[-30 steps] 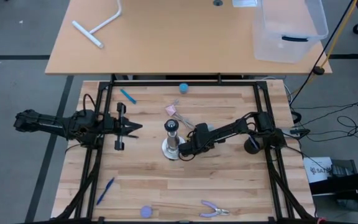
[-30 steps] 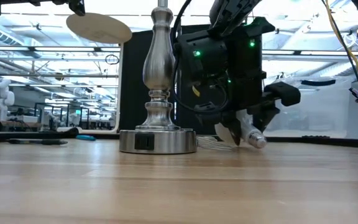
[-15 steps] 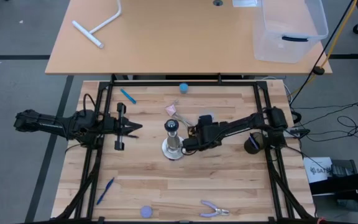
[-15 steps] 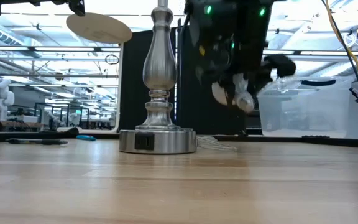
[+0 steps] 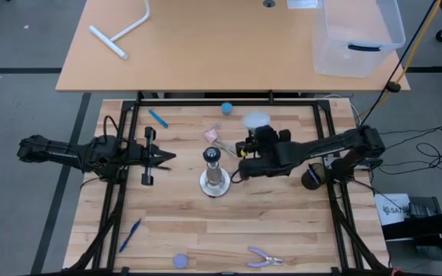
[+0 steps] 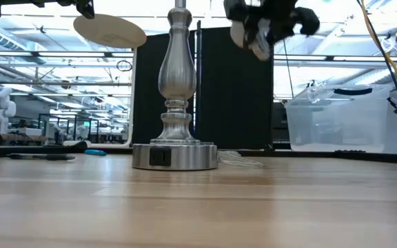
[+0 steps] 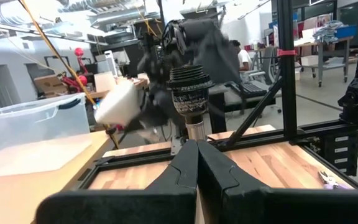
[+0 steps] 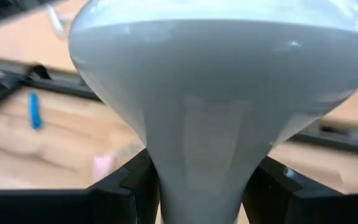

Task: Screw lightbulb
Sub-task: Insert the lightbulb into the lamp

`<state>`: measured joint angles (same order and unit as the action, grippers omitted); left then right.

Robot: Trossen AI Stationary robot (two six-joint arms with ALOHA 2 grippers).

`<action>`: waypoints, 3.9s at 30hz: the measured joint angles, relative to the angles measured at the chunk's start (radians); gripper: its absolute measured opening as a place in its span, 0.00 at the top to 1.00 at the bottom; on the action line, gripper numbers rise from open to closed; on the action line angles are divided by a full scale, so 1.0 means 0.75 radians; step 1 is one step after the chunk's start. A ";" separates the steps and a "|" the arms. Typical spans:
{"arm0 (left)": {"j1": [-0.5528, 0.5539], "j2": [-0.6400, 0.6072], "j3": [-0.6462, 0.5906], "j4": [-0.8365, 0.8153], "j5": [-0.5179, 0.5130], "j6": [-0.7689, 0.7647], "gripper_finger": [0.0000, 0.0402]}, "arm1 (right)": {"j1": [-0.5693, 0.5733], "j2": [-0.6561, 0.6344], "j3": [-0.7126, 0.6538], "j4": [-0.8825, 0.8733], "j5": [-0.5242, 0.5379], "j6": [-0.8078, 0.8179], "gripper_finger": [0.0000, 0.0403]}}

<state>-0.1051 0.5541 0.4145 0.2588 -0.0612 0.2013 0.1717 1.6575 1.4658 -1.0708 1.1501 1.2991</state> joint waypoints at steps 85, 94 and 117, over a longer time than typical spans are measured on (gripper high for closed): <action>-0.001 0.000 0.000 -0.046 0.000 -0.012 1.00 | 0.103 0.067 0.002 1.904 -0.502 -1.945 0.57; -0.001 0.000 0.000 -0.028 0.000 -0.013 1.00 | 0.103 0.065 0.004 1.866 -0.488 -1.969 0.57; -0.168 0.140 0.572 -0.209 -0.329 0.052 0.73 | 0.109 0.065 0.002 1.824 -0.486 -2.044 0.58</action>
<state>-0.2313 0.6590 0.8436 0.1020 -0.3083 0.2401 0.2534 1.7065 1.4670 0.2970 0.7855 -0.2340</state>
